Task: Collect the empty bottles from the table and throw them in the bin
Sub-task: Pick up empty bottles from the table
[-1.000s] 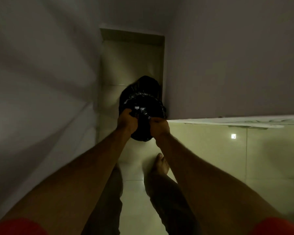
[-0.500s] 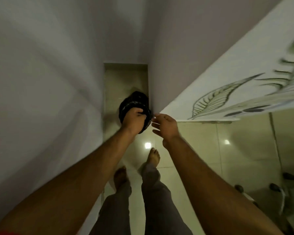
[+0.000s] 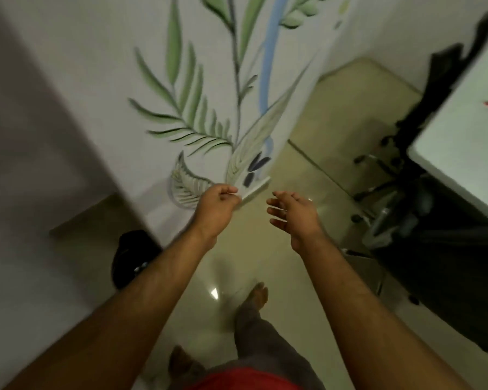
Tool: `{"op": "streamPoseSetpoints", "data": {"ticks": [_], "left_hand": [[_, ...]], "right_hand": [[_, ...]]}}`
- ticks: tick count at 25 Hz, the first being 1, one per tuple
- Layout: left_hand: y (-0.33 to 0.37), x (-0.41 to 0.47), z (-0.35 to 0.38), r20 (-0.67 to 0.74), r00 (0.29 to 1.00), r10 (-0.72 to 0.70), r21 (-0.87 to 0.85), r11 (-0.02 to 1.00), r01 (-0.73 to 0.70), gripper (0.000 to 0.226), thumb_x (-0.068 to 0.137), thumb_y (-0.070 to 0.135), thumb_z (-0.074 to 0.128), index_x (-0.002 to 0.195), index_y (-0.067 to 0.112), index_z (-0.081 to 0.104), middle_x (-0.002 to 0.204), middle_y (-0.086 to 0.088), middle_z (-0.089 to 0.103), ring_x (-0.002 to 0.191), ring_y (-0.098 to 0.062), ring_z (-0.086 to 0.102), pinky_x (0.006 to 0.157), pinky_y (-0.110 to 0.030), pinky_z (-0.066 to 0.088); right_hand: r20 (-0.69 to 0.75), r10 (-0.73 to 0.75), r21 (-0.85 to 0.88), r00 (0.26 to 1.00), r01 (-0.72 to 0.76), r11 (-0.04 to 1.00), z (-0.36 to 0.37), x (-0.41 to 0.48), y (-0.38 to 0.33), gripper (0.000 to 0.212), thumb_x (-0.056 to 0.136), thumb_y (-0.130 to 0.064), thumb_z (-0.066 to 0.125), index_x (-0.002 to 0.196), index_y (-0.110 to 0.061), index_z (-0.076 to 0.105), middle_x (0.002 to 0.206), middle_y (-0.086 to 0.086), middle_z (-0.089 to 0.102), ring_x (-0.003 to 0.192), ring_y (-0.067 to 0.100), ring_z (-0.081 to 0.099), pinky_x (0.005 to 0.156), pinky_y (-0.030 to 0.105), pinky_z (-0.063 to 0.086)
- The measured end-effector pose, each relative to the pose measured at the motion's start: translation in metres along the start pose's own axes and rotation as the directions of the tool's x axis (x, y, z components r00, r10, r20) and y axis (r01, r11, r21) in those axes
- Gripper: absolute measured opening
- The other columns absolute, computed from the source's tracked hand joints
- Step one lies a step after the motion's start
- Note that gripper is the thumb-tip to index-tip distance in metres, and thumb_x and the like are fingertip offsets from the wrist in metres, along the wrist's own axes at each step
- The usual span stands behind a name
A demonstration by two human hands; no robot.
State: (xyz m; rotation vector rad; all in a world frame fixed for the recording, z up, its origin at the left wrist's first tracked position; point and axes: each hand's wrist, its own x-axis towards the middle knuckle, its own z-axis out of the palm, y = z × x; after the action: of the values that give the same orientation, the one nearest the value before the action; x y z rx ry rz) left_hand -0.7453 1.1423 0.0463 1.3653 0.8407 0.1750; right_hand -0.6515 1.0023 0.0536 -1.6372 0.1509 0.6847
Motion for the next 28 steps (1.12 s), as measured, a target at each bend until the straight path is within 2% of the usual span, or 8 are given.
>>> {"op": "streamPoseSetpoints", "data": {"ticks": [5, 8, 11, 16, 22, 25, 28], "left_hand": [[0.07, 0.063, 0.131, 0.178, 0.979, 0.104, 0.097, 0.988, -0.123, 0.02, 0.088, 0.011, 0.062, 0.107, 0.014, 0.063, 0.101, -0.01, 0.067, 0.09, -0.021, 0.062, 0.081, -0.034, 0.051], [0.114, 0.109, 0.225, 0.288, 0.948, 0.138, 0.121, 0.976, -0.179, 0.022, 0.089, 0.013, 0.062, 0.11, 0.016, 0.061, 0.101, -0.009, 0.066, 0.092, -0.019, 0.061, 0.086, -0.037, 0.052], [0.16, 0.145, 0.312, 0.366, 0.914, 0.176, 0.104, 0.968, -0.228, 0.021, 0.089, 0.01, 0.061, 0.109, 0.015, 0.06, 0.098, -0.01, 0.064, 0.092, -0.02, 0.06, 0.092, -0.041, 0.051], [0.217, 0.198, 0.426, 0.48, 0.851, 0.214, 0.056, 0.96, -0.273, 0.016, 0.09, 0.007, 0.059, 0.105, 0.013, 0.059, 0.09, -0.004, 0.064, 0.091, -0.019, 0.063, 0.078, -0.03, 0.05], [0.263, 0.316, 0.567, 0.618, 0.755, 0.219, 0.098, 0.932, -0.35, 0.018, 0.088, 0.011, 0.062, 0.105, 0.014, 0.061, 0.089, -0.001, 0.065, 0.089, -0.018, 0.063, 0.082, -0.032, 0.049], [0.293, 0.38, 0.636, 0.69, 0.696, 0.197, 0.13, 0.913, -0.387, 0.017, 0.088, 0.01, 0.063, 0.105, 0.014, 0.061, 0.084, 0.001, 0.063, 0.081, -0.015, 0.06, 0.073, -0.025, 0.047], [0.333, 0.437, 0.695, 0.737, 0.654, 0.169, 0.16, 0.897, -0.412, 0.02, 0.088, 0.011, 0.063, 0.108, 0.011, 0.061, 0.084, -0.002, 0.062, 0.081, -0.017, 0.058, 0.068, -0.025, 0.047]], "right_hand": [[-0.199, -0.087, 0.067, 0.976, 0.102, 0.993, -0.109, 0.055, -0.064, 0.01, 0.095, -0.021, 0.061, 0.097, -0.013, 0.066, 0.089, 0.004, 0.071, 0.077, 0.017, 0.064, 0.064, 0.03, 0.051], [-0.304, -0.135, 0.081, 0.943, 0.166, 0.983, -0.183, 0.107, -0.111, 0.009, 0.095, -0.021, 0.061, 0.09, -0.016, 0.067, 0.087, 0.004, 0.07, 0.075, 0.016, 0.064, 0.068, 0.032, 0.051], [-0.389, -0.154, 0.127, 0.908, 0.219, 0.967, -0.247, 0.149, -0.16, 0.011, 0.096, -0.018, 0.06, 0.086, -0.019, 0.066, 0.083, 0.002, 0.068, 0.07, 0.014, 0.062, 0.061, 0.028, 0.05], [-0.484, -0.171, 0.188, 0.858, 0.292, 0.938, -0.325, 0.207, -0.223, 0.013, 0.096, -0.015, 0.058, 0.086, -0.016, 0.065, 0.08, 0.004, 0.068, 0.066, 0.014, 0.06, 0.055, 0.023, 0.048], [-0.607, -0.119, 0.202, 0.786, 0.297, 0.933, -0.41, 0.324, -0.272, 0.01, 0.096, -0.018, 0.058, 0.096, -0.015, 0.068, 0.085, 0.001, 0.071, 0.075, 0.014, 0.065, 0.069, 0.03, 0.053], [-0.676, -0.074, 0.215, 0.733, 0.293, 0.932, -0.443, 0.392, -0.302, 0.007, 0.096, -0.022, 0.06, 0.094, -0.02, 0.066, 0.095, 0.004, 0.071, 0.085, 0.018, 0.066, 0.079, 0.035, 0.056], [-0.711, -0.021, 0.23, 0.702, 0.262, 0.937, -0.464, 0.449, -0.34, 0.006, 0.096, -0.024, 0.06, 0.096, -0.021, 0.066, 0.1, 0.005, 0.071, 0.09, 0.019, 0.067, 0.085, 0.038, 0.057]]}}
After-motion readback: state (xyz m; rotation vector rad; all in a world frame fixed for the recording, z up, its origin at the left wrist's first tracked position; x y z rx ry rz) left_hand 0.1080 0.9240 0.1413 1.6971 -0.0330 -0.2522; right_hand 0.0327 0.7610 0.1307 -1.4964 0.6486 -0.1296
